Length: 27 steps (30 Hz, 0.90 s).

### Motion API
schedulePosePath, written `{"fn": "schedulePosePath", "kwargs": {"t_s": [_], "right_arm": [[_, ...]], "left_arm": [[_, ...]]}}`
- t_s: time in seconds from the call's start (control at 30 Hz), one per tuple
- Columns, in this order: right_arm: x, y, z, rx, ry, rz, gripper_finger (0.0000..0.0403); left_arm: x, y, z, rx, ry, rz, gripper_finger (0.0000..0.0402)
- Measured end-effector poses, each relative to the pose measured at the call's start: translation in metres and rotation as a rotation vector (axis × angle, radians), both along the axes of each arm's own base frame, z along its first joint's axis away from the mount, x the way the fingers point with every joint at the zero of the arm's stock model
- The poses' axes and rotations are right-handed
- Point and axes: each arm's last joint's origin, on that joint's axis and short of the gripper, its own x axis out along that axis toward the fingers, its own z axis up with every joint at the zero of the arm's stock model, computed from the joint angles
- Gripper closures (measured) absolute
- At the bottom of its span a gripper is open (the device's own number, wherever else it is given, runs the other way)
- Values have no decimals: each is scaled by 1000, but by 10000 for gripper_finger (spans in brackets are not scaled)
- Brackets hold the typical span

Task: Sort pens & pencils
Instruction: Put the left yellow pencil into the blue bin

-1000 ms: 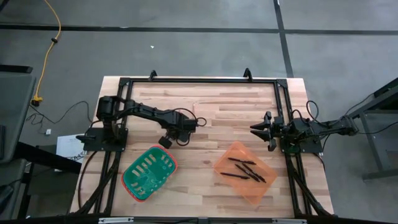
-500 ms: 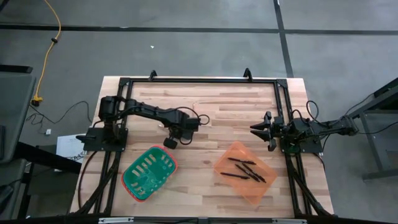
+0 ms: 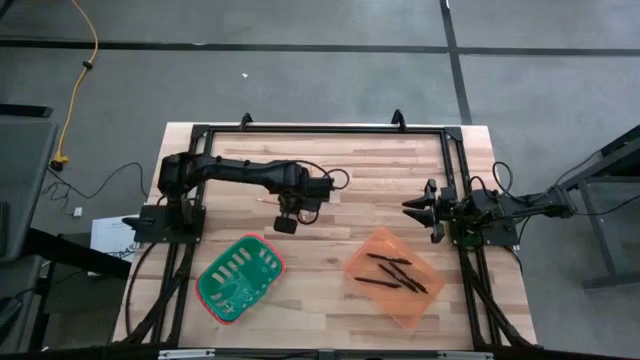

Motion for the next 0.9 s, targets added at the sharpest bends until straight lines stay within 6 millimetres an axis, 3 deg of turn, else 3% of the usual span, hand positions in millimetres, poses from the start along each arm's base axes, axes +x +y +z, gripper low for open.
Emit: {"fn": "schedulePosePath", "kwargs": {"t_s": [0.27,0.53,0.9], "right_arm": [[0,0,0,0,0,0,306],[0,0,0,0,0,0,306],[0,0,0,0,0,0,306]], "left_arm": [[4,-29,36,-42,-42,190,399],[-5,-77,43,-113,29,320,397],[-17,-132,52,-75,-18,488,397]]}}
